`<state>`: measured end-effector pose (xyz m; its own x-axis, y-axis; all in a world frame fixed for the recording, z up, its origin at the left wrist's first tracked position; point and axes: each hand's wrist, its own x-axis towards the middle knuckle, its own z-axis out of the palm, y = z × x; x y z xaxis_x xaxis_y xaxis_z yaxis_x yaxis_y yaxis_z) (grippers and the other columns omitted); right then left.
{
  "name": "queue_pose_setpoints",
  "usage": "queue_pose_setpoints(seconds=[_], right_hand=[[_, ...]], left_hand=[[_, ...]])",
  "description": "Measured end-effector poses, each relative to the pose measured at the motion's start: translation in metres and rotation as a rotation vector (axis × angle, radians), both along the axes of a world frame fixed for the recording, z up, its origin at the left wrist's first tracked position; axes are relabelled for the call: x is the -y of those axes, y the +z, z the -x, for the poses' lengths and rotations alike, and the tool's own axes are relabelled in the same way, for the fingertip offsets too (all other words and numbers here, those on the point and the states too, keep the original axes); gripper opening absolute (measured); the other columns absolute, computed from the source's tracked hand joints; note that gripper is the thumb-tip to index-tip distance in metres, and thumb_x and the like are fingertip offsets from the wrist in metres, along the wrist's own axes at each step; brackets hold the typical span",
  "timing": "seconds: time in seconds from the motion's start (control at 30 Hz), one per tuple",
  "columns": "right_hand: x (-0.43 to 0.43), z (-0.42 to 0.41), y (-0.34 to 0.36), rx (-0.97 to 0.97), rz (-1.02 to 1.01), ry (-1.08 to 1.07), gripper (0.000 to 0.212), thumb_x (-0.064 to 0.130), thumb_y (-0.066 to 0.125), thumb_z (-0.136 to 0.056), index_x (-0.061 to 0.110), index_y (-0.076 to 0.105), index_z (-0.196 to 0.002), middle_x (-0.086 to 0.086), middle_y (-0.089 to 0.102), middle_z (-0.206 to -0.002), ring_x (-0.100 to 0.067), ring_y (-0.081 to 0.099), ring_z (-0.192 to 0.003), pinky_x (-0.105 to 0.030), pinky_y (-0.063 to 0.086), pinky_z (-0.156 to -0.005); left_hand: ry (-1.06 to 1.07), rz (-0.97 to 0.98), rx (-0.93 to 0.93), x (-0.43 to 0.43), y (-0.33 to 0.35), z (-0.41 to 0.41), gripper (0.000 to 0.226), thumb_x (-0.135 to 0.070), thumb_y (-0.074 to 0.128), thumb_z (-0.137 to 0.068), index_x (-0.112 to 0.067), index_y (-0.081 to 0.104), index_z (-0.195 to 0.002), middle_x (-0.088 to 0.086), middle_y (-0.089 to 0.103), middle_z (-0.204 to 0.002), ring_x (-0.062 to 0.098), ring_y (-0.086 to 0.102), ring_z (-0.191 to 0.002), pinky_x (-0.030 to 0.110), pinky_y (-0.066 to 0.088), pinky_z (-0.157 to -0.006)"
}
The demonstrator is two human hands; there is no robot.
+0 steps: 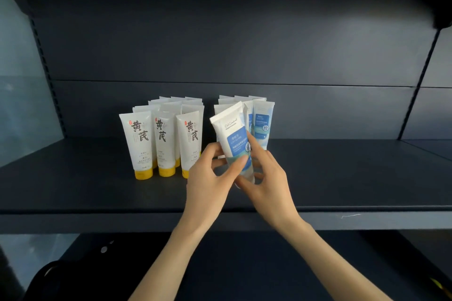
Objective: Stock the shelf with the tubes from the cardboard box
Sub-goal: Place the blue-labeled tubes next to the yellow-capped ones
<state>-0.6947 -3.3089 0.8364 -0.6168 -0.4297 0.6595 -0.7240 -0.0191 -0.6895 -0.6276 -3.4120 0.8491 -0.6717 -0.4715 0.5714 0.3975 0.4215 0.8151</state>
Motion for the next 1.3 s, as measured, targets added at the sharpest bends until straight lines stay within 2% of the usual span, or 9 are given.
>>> queue_pose_setpoints(seconds=[0.1,0.17,0.27,0.37,0.47,0.53,0.67,1.0,1.3], right_hand=[[0.000,0.014,0.007,0.097,0.032,0.038,0.067,0.014,0.073,-0.079,0.048,0.043,-0.128,0.011,0.061,-0.116,-0.009,0.062,-0.099,-0.023,0.057,-0.071],[0.000,0.030,0.012,0.158,0.043,0.003,0.065,0.015,0.075,-0.078,0.042,0.044,-0.128,0.014,0.060,-0.106,-0.001,0.063,-0.088,-0.011,0.051,-0.060],[0.001,0.060,0.019,0.203,0.022,-0.072,0.061,0.019,0.076,-0.078,0.039,0.039,-0.122,0.019,0.057,-0.100,0.001,0.061,-0.085,-0.003,0.044,-0.056],[0.004,0.089,0.020,0.287,0.017,-0.123,0.062,0.019,0.076,-0.079,0.031,0.039,-0.127,0.010,0.059,-0.100,-0.002,0.059,-0.090,-0.009,0.045,-0.059],[0.010,0.112,0.016,0.362,0.015,-0.168,0.064,0.017,0.076,-0.079,0.024,0.037,-0.129,0.004,0.059,-0.103,-0.015,0.059,-0.096,-0.024,0.048,-0.073],[0.015,0.122,0.014,0.405,0.013,-0.185,0.065,0.017,0.076,-0.078,0.021,0.036,-0.129,0.000,0.059,-0.108,-0.016,0.057,-0.099,-0.030,0.048,-0.077],[0.023,0.132,0.006,0.442,-0.002,-0.208,0.066,0.017,0.077,-0.077,0.019,0.036,-0.129,-0.001,0.058,-0.107,-0.015,0.057,-0.095,-0.026,0.045,-0.071],[0.030,0.141,-0.003,0.425,-0.080,-0.265,0.062,0.012,0.073,-0.081,0.013,0.036,-0.130,-0.005,0.054,-0.125,-0.013,0.051,-0.100,-0.028,0.045,-0.080],[0.026,0.129,-0.004,0.546,-0.031,-0.303,0.061,0.019,0.073,-0.081,0.007,0.038,-0.130,-0.010,0.051,-0.129,-0.017,0.050,-0.105,-0.028,0.041,-0.084]], left_hand=[[0.049,0.279,0.142,0.010,-0.003,-0.013,0.061,-0.062,0.051,-0.082,-0.033,0.044,-0.136,-0.023,0.048,-0.137,-0.003,0.044,-0.125,0.033,0.043,-0.103],[0.215,0.540,0.244,0.022,-0.008,-0.024,0.072,-0.071,0.033,-0.082,-0.037,0.027,-0.146,-0.027,0.031,-0.143,-0.005,0.030,-0.132,0.026,0.032,-0.106],[0.369,0.760,0.403,0.042,-0.015,-0.042,0.080,-0.075,0.014,-0.085,-0.030,0.015,-0.151,-0.012,0.023,-0.155,0.006,0.020,-0.141,0.030,0.022,-0.113],[0.448,0.858,0.519,0.059,-0.022,-0.058,0.088,-0.074,0.001,-0.079,-0.026,0.016,-0.151,-0.009,0.023,-0.156,0.010,0.020,-0.143,0.030,0.019,-0.114],[0.482,0.871,0.581,0.070,-0.027,-0.070,0.092,-0.075,-0.002,-0.076,-0.026,0.017,-0.151,-0.008,0.022,-0.157,0.011,0.019,-0.144,0.032,0.019,-0.115],[0.488,0.851,0.618,0.075,-0.028,-0.074,0.090,-0.076,-0.005,-0.077,-0.028,0.014,-0.151,-0.010,0.018,-0.158,0.009,0.016,-0.144,0.033,0.018,-0.116],[0.481,0.814,0.669,0.080,-0.028,-0.081,0.084,-0.072,0.003,-0.077,-0.031,0.008,-0.151,-0.013,0.014,-0.158,0.007,0.014,-0.144,0.032,0.017,-0.116],[0.497,0.762,0.663,0.096,-0.023,-0.090,0.082,-0.070,0.007,-0.077,-0.033,0.012,-0.150,-0.013,0.020,-0.156,0.008,0.019,-0.143,0.032,0.021,-0.114],[0.483,0.677,0.627,0.118,-0.018,-0.110,0.076,-0.067,0.016,-0.082,-0.032,0.019,-0.150,-0.012,0.027,-0.154,0.011,0.027,-0.140,0.036,0.026,-0.111]])
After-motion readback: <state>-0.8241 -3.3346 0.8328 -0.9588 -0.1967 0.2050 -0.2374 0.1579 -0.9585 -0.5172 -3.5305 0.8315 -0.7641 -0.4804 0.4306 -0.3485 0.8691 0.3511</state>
